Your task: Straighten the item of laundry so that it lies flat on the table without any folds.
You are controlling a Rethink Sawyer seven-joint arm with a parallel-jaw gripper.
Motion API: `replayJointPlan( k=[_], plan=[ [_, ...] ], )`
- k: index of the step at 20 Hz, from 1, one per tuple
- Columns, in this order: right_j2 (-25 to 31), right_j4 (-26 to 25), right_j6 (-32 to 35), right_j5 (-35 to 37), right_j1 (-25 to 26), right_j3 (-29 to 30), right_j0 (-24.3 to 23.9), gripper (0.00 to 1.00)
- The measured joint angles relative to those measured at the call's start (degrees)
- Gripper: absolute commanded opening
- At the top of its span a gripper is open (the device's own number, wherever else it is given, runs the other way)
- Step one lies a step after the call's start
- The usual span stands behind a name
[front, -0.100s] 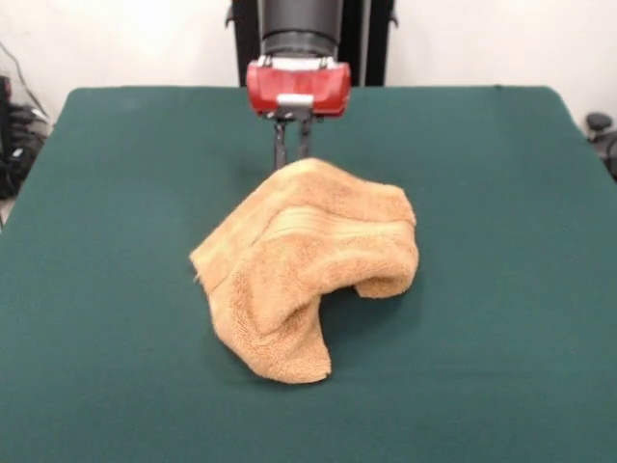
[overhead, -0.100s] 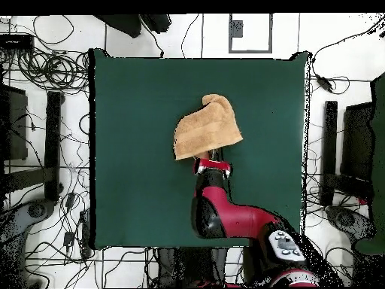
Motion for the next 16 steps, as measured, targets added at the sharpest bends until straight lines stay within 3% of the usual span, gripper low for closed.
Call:
replayJointPlan(
  k=[4,16],
  plan=[
    [-1.84,1.98,0.00,-3.12,-1.41,0.44,2.25,1.00],
    [-4.54,3.55,0.00,-3.32,-2.05,0.45,2.38,1.00]
  ],
)
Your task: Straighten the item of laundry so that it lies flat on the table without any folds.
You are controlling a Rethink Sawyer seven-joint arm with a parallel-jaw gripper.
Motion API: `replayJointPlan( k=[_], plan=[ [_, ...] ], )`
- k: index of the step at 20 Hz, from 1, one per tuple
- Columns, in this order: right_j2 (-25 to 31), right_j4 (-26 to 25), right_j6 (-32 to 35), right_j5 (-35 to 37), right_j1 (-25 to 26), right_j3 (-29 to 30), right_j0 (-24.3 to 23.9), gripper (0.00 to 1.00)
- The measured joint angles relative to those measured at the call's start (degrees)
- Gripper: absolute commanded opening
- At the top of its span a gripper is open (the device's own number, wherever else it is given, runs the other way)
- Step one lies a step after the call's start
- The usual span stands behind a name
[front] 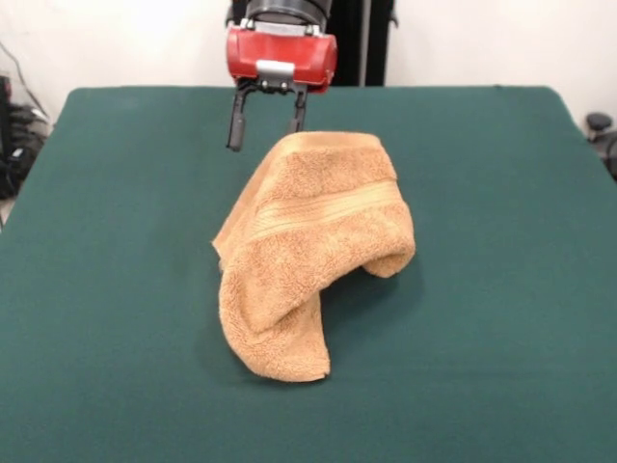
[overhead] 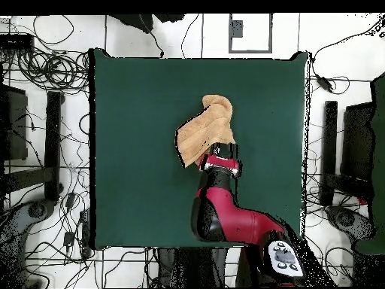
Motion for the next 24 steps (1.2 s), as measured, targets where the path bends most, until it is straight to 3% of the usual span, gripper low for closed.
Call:
replayJointPlan(
  k=[16,24],
  plan=[
    [-0.11,0.43,0.00,-1.97,1.63,-0.32,-0.13,1.00],
    [0.51,-0.29,0.00,-1.96,2.29,-2.78,-2.41,1.00]
  ],
)
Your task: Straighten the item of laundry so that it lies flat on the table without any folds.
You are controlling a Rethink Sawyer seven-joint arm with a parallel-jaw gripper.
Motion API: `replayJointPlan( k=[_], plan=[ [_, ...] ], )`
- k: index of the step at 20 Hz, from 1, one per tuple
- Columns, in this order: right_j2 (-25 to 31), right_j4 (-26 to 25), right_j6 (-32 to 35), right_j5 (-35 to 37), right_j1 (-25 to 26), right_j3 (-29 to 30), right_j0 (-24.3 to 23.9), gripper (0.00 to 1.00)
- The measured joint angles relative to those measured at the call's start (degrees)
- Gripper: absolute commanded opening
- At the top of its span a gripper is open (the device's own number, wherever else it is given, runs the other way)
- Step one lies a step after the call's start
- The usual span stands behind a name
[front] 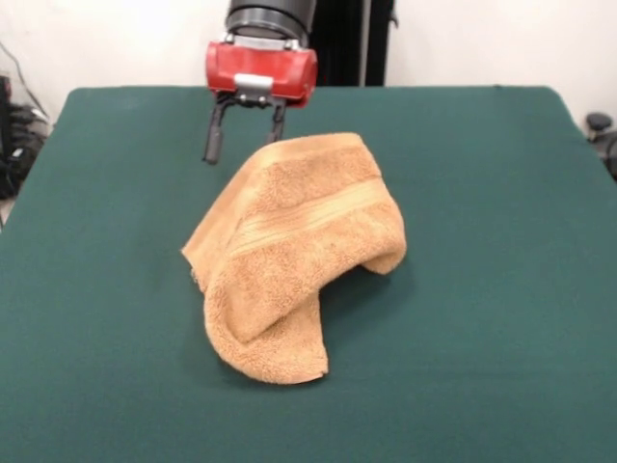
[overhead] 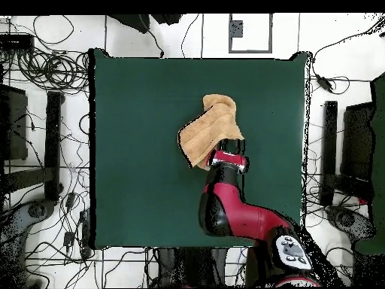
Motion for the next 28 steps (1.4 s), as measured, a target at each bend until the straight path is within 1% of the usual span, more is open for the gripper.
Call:
replayJointPlan(
  k=[6,12,21,22,28],
  plan=[
    [0.01,-0.18,0.00,-0.01,0.53,-3.27,-1.37,1.00],
    [0.02,0.72,0.00,-0.05,1.05,-3.93,-1.12,1.00],
    [-1.03,6.64,0.00,-0.17,0.38,-3.74,2.24,1.00],
    [-1.11,7.17,0.00,-0.17,0.29,-3.68,2.55,0.00],
    [-1.29,7.84,0.00,-0.17,0.08,-3.50,2.79,0.00]
  ],
)
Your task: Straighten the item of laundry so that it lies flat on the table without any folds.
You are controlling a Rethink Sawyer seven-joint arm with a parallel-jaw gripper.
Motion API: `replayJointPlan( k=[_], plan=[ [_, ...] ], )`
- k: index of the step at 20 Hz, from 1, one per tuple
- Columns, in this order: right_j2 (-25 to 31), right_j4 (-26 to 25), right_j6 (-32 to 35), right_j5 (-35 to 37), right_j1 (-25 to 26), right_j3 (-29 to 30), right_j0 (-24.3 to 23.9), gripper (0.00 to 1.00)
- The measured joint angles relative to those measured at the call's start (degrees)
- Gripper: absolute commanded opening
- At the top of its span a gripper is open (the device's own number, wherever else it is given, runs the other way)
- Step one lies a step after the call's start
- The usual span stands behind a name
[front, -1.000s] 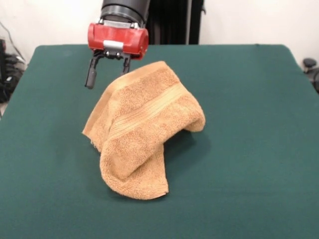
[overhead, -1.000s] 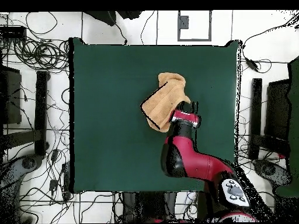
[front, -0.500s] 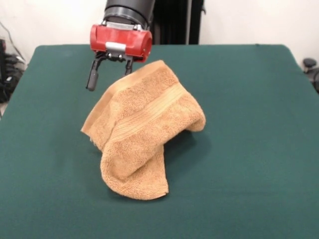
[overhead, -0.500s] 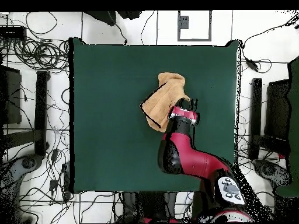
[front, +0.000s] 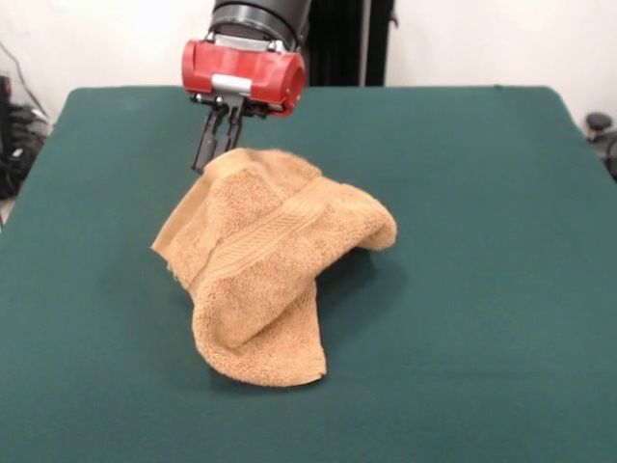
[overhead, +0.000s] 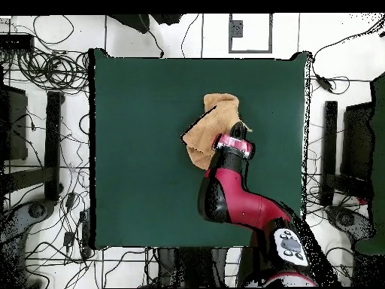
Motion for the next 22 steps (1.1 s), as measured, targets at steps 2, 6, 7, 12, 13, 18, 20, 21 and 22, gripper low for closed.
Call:
replayJointPlan(
  k=[2,6,7,12,13,18,20,21,22],
  plan=[
    [-0.17,0.26,0.00,0.00,-0.09,0.04,0.17,0.00],
    [-0.77,1.27,0.00,0.00,-0.58,0.14,1.10,0.00],
    [-0.94,1.62,0.00,0.00,-0.69,0.14,1.35,0.00],
    [-2.12,3.12,0.00,0.01,-0.86,0.22,2.47,0.00],
    [-2.36,3.34,0.00,0.01,-0.93,0.24,2.77,0.00],
    [-3.56,3.40,0.00,0.65,-2.61,0.27,4.94,0.00],
    [-3.54,2.38,0.00,3.19,-4.33,0.16,5.20,0.00],
    [-3.52,2.01,0.00,4.16,-4.82,0.10,5.16,0.00],
    [-3.51,1.33,0.00,6.41,-5.79,-0.06,5.03,0.00]
  ],
)
